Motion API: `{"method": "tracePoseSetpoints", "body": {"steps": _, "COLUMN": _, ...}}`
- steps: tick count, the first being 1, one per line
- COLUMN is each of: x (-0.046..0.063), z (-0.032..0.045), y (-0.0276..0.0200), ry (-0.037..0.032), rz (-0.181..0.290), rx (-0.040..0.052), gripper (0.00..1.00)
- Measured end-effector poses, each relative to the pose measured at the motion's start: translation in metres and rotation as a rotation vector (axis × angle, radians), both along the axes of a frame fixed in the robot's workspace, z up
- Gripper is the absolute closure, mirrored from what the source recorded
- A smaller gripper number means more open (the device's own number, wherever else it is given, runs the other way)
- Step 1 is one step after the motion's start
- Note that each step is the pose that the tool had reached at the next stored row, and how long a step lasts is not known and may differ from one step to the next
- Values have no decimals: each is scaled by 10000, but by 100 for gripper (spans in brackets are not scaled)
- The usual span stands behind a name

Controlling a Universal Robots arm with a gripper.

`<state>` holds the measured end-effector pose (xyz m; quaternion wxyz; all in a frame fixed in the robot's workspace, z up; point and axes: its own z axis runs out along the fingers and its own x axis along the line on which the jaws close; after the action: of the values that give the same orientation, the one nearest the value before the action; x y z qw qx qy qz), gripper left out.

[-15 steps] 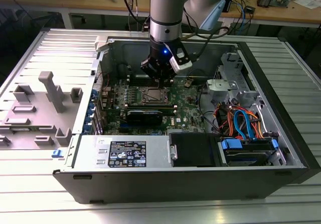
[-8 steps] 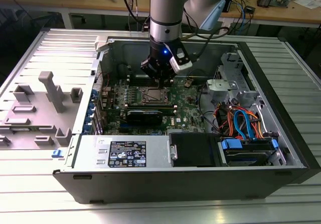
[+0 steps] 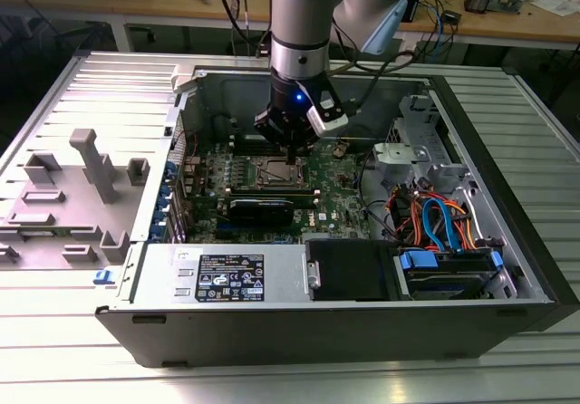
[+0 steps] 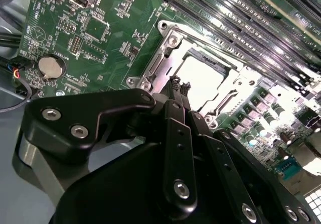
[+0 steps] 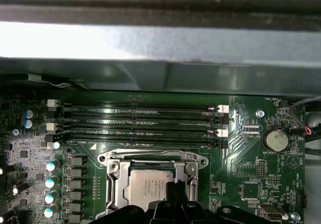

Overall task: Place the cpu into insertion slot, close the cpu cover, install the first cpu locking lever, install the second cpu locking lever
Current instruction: 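Install the second cpu locking lever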

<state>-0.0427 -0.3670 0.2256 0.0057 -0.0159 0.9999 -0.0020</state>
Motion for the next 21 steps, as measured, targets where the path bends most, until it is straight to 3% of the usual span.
{"method": "tracePoseSetpoints", "body": {"steps": 18, "x": 0, "z": 21, "y": -16, "ry": -1, "rz": 1, "rx": -6, "gripper": 89}}
{"method": "tracePoseSetpoints", "body": {"steps": 21, "x": 0, "z": 22, "y": -64, "ry": 1, "rz": 0, "rx": -9, "gripper": 89}}
